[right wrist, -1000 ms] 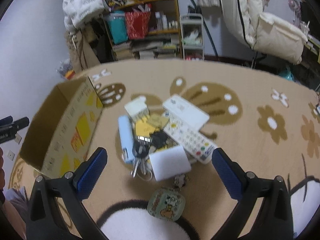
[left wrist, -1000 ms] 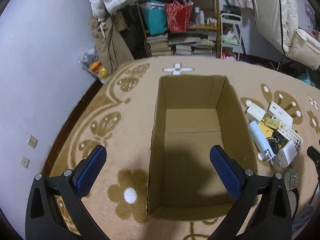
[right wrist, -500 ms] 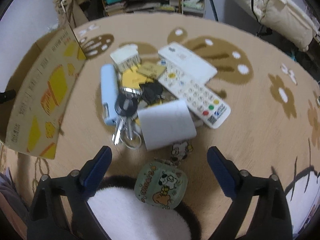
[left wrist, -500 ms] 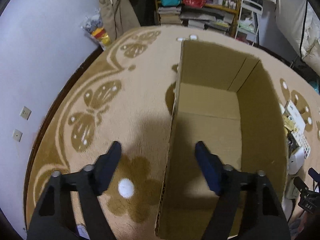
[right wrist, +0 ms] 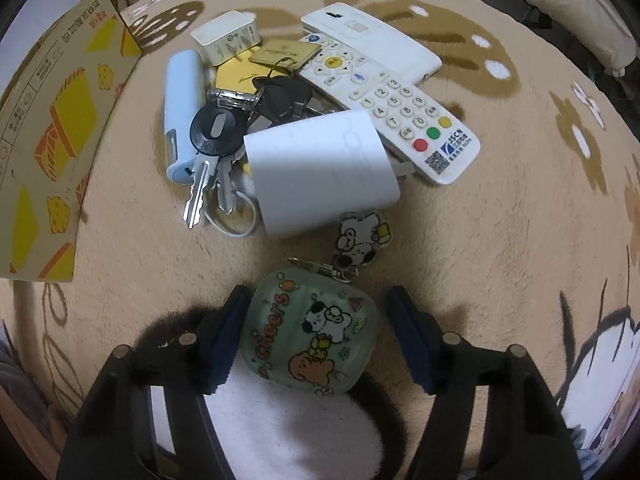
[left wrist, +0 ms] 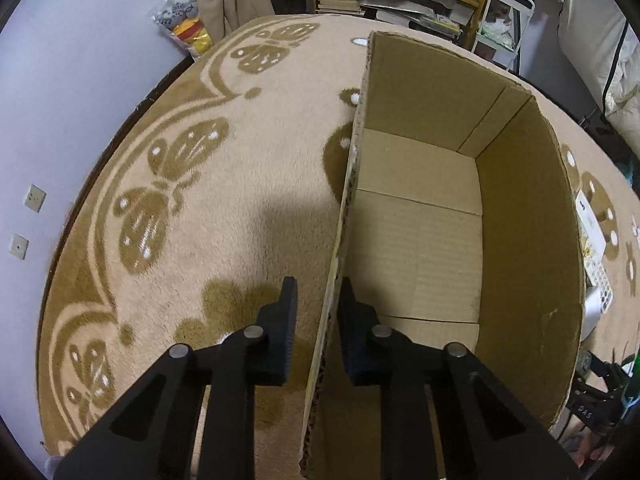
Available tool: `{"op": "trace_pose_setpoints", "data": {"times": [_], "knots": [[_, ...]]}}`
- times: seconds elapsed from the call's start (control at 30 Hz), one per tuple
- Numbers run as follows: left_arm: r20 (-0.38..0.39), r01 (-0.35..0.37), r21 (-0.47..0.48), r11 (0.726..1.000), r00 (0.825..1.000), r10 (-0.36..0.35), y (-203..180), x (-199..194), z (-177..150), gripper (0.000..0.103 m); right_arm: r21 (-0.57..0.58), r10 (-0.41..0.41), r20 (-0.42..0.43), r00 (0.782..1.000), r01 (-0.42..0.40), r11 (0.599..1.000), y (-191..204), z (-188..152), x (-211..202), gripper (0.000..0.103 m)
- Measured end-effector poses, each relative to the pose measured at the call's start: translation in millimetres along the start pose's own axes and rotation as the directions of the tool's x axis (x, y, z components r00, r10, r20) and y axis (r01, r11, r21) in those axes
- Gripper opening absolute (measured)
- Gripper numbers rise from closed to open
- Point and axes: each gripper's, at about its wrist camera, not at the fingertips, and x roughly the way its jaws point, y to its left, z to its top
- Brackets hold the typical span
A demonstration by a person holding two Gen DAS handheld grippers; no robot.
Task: Organize rigid objects
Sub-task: 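Clamp the box wall with the left tool while the right tool grasps the green keychain case, then carry the green keychain case into the box and open the right tool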
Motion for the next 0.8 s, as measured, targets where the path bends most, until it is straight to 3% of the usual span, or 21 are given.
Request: {"op": "trace_pose_setpoints", "data": {"times": [0.03, 0.27, 0.47, 0.6, 0.8], "knots": [[0.001, -0.006, 0.01, 1.0, 1.0, 0.006, -1, 0, 0, 0.014, -0.002, -0.001, 0.006, 1.0, 0.001, 1.0, 1, 0, -1, 0.064], [0.002, -0.025, 0.049, 0.999, 1.0, 0.024, -8, -3, -1, 0.01, 0.022, 0.013, 0.099, 0.995, -0.015, 1.0, 0, 3, -24, 0.064], [0.005, -0.03, 0.056, 0.998, 1.0, 0.03, -9, -4, -2, 0.009, -0.053, 0.06, 0.21, 0.976, -0.049, 0.997, 7, 19, -60, 0.064], [0.005, -0.038, 0.061, 0.997, 0.999, 0.037, -10, -4, -2, 0.009, -0.114, 0.107, 0.283, 0.953, -0.077, 0.991, 22, 33, -92, 0.064], [0.006, -0.043, 0.066, 0.997, 0.999, 0.042, -10, -4, -2, 0.01, -0.181, 0.226, 0.38, 0.897, -0.168, 0.969, 48, 58, -134, 0.064]]}}
